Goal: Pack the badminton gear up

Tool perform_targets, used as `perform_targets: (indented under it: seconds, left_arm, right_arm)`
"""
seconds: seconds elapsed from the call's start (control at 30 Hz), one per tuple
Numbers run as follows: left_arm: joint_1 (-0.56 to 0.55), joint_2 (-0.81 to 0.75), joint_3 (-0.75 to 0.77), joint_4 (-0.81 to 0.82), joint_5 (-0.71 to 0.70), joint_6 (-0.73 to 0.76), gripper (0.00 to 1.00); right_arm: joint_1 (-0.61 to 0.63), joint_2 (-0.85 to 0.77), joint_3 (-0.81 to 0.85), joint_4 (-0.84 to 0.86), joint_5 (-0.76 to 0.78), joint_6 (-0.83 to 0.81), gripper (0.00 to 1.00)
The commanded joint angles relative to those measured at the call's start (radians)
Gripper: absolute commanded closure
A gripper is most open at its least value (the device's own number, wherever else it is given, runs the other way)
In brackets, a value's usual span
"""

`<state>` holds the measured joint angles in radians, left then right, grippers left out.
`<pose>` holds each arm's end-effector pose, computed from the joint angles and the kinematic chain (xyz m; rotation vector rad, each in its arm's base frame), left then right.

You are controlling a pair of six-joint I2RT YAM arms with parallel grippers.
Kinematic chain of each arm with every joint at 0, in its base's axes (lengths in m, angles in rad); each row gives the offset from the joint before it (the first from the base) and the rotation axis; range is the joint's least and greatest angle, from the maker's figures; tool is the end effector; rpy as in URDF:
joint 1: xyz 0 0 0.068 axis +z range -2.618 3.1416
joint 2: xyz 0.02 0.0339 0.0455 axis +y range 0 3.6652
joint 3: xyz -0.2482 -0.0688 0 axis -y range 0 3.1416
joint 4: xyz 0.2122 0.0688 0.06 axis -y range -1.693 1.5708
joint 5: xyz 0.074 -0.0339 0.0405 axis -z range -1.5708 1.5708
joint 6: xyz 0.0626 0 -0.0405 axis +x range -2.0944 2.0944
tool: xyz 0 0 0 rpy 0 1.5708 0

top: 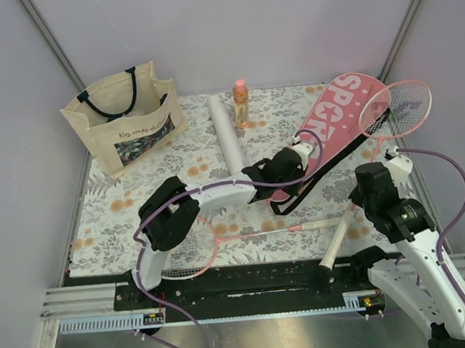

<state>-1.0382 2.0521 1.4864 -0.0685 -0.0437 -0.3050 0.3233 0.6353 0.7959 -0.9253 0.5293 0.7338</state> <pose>0.2340 -0.3916 0.1895 0.7986 2.1506 -0.6828 0.1167 0.0058 0.2653 0.6963 2.0991 -0.0417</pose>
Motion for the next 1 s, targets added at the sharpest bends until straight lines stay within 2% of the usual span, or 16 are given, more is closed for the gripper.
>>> perform_targets:
  seconds: [0.0, 0.17, 0.33, 0.37, 0.4, 0.43, 0.63, 0.67, 0.7, 0.73, 0.77, 0.97]
  left_arm:
    - [0.024, -0.043, 0.035, -0.001, 0.091, -0.034, 1.0]
    - [0.032, 0.008, 0.058, -0.053, 0.137, -0.002, 1.0]
    - [0.032, 0.054, 0.026, -0.03, 0.136, 0.021, 1.0]
    - [0.032, 0.071, 0.041, -0.051, 0.137, 0.03, 0.92]
    - [0.032, 0.083, 0.054, -0.063, 0.134, 0.04, 0.91]
    - [0.03, 0.091, 0.057, -0.073, 0.127, 0.044, 1.0]
    - [0.032, 0.092, 0.02, -0.03, 0.114, 0.055, 1.0]
    - [0.032, 0.094, 0.029, -0.04, 0.119, 0.056, 0.97]
    - [0.032, 0.094, 0.035, -0.048, 0.119, 0.056, 0.84]
    - [0.032, 0.094, 0.04, -0.048, 0.119, 0.06, 0.81]
    - [0.032, 0.094, 0.038, -0.048, 0.116, 0.063, 1.0]
    - [0.032, 0.063, 0.006, -0.021, 0.09, 0.063, 1.0]
  right_arm:
    - [-0.016, -0.017, -0.027, 0.017, -0.051, 0.015, 1.0]
    - [-0.017, -0.062, -0.054, 0.037, -0.058, 0.035, 1.0]
    - [-0.015, -0.046, -0.03, 0.037, -0.061, 0.027, 1.0]
    - [-0.016, -0.046, -0.03, 0.04, -0.066, 0.029, 1.0]
    - [-0.017, -0.051, -0.034, 0.043, -0.069, 0.03, 1.0]
    - [-0.018, -0.051, -0.035, 0.046, -0.069, 0.03, 1.0]
    - [-0.017, -0.069, -0.041, 0.048, -0.061, 0.029, 1.0]
    - [-0.017, -0.072, -0.041, 0.049, -0.063, 0.029, 1.0]
    - [-0.015, -0.072, -0.046, 0.054, -0.064, 0.029, 1.0]
    - [-0.016, -0.074, -0.047, 0.055, -0.066, 0.029, 1.0]
    - [-0.015, -0.074, -0.047, 0.06, -0.069, 0.03, 1.0]
    - [-0.017, -0.069, -0.05, 0.074, -0.071, 0.03, 1.0]
